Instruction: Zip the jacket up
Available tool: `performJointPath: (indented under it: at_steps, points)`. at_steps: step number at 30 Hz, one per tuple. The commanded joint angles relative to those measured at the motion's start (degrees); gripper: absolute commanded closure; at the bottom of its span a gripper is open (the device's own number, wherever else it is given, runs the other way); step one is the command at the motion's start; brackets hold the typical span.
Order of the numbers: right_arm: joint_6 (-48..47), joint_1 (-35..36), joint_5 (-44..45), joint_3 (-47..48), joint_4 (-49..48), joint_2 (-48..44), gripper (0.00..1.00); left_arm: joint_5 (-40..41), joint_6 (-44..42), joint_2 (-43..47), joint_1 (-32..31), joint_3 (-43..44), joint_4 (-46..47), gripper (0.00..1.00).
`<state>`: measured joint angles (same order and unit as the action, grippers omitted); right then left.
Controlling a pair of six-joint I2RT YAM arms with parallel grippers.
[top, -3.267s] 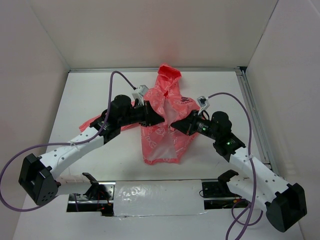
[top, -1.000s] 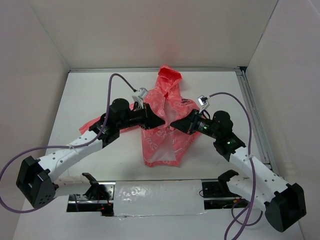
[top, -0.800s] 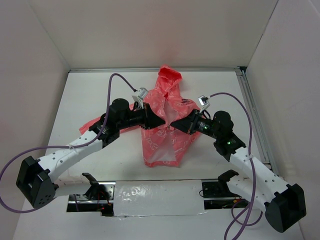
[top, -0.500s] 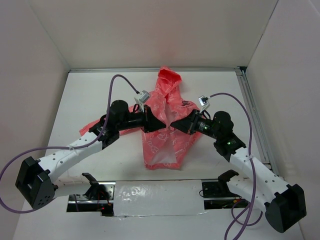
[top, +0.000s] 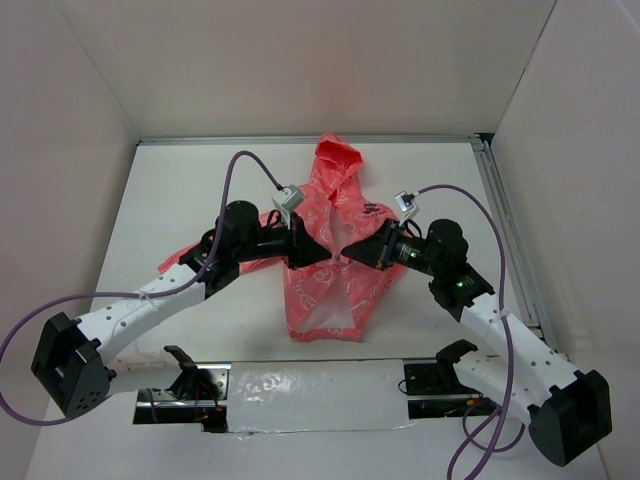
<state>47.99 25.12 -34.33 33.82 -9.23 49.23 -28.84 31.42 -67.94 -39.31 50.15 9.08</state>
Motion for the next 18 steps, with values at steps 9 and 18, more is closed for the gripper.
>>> performJointPath:
  at_steps: [9, 18]
  points:
    - [-3.2, 2.3, 3.2, 4.2, 0.0, 0.4, 1.0, -7.1, 1.9, -2.4, -0.5, 2.3, 0.2, 0.65]
    - [-4.1, 3.3, 3.9, 4.7, 1.0, 1.0, 1.0, -8.3, 2.9, -2.5, -0.2, 1.7, 1.6, 0.68]
